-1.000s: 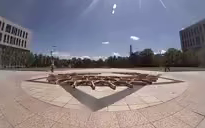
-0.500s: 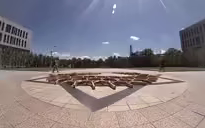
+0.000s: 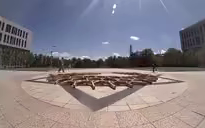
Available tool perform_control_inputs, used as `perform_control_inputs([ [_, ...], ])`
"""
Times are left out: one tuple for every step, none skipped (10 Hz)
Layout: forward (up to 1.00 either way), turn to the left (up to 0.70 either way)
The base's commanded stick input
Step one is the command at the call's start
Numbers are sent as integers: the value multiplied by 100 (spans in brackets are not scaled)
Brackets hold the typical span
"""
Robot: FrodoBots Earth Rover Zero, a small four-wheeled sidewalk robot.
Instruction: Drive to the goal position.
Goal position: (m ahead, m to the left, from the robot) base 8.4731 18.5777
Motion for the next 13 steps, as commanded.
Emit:
perform_control_inputs([
  [6, 0],
  [6, 0],
  [6, 0],
  [6, 0],
  [7, 0],
  [7, 0],
  [7, 0],
  [6, 0],
  [6, 0],
  [7, 0],
  [7, 0],
  [7, 0],
  [7, 0],
])
